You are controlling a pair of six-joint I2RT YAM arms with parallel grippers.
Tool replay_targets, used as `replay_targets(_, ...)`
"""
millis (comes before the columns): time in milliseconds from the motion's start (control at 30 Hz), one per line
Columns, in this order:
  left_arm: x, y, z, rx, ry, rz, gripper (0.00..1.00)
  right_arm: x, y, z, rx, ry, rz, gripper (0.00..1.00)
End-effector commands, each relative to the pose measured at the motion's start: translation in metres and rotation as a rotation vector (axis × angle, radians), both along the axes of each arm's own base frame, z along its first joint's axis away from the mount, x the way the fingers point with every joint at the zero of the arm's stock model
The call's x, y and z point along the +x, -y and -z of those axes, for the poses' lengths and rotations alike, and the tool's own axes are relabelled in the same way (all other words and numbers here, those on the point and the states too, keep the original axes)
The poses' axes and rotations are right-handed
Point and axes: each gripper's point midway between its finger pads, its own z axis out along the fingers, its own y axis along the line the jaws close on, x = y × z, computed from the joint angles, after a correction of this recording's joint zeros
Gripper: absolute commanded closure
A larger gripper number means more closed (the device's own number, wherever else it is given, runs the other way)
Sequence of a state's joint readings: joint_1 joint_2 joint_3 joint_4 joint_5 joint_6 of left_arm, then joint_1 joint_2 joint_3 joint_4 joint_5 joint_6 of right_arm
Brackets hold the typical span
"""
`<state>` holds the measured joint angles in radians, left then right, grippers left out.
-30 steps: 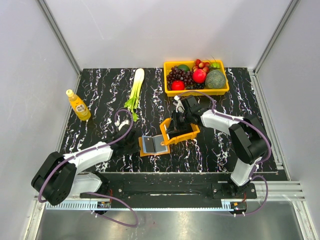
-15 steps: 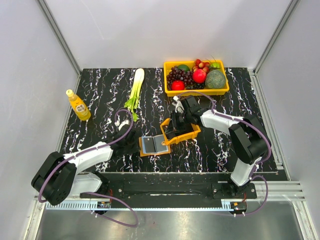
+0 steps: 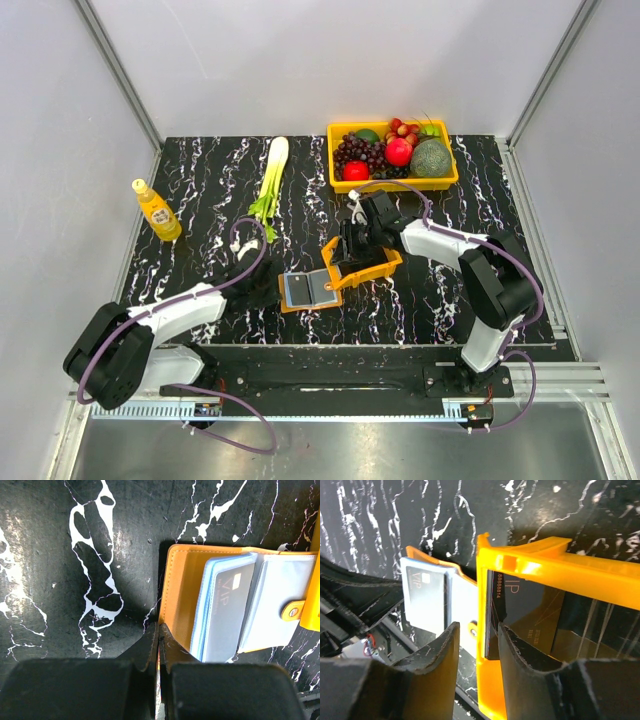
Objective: Put the credit cards into the card holder
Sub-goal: Pick up the credit card from the storage box.
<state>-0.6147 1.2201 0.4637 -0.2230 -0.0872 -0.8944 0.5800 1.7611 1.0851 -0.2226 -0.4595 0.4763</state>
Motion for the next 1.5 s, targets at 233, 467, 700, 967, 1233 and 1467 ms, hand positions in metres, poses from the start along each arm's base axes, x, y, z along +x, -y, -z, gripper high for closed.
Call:
replay_targets(233,-0.016,-0.004,0.015,0.030,-0.078,0.029,1.00,0.009,0.006,0.001,-0.082,0.042,0.012,0.62)
replay_targets(467,-0.016,-0.003,0.016,0.030,-0.080,0.031,1.00,0.005,0.002,0.001,-0.087,0.037,-0.007,0.77)
replay_targets(700,-0.016,-0.003,0.016,0.029,-0.081,0.032,1.00,0.005,-0.003,-0.001,-0.135,0.082,-0.010,0.62)
replay_targets(967,-0.016,-0.002,0.016,0.028,-0.080,0.034,1.00,0.005,-0.003,0.003,-0.180,0.088,-0.017,0.74)
replay_targets(1233,-0.017,-0.002,0.018,0.027,-0.088,0.037,1.00,0.003,-0.006,-0.008,-0.206,0.129,-0.023,0.92)
replay_targets(1467,-0.018,-0.002,0.018,0.028,-0.090,0.039,1.00,0.008,0.000,-0.027,-0.216,0.183,0.014,0.94)
